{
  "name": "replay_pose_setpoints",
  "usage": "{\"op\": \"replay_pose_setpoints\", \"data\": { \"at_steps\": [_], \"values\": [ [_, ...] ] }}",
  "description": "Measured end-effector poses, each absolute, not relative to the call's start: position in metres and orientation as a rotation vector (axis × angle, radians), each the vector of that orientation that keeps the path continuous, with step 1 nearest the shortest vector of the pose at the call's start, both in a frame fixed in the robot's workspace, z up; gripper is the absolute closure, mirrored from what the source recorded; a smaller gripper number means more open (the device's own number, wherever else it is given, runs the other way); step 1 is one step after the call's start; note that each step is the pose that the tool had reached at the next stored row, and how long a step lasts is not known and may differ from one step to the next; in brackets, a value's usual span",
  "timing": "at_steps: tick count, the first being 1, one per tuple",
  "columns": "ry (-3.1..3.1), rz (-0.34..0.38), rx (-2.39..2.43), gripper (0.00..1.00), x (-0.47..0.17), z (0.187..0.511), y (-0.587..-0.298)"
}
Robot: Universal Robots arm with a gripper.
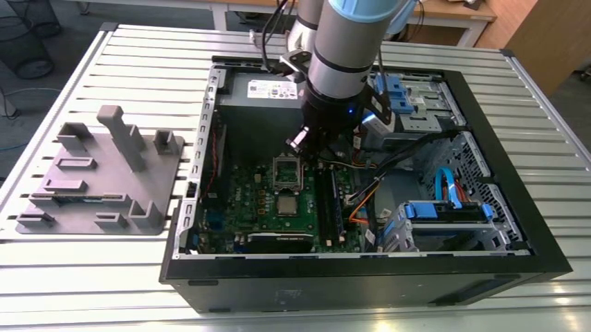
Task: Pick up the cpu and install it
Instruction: 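Close the cpu cover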
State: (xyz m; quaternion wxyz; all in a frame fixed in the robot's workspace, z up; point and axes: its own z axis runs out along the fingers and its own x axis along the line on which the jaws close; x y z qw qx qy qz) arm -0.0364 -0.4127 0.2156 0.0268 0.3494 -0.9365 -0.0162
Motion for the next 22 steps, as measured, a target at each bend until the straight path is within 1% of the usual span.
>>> {"op": "replay_pose_setpoints", "data": {
  "at_steps": [22],
  "values": [
    [-2.913,-0.062,1.031,0.89,-0.0343,0.2068,-0.4047]
  ]
}}
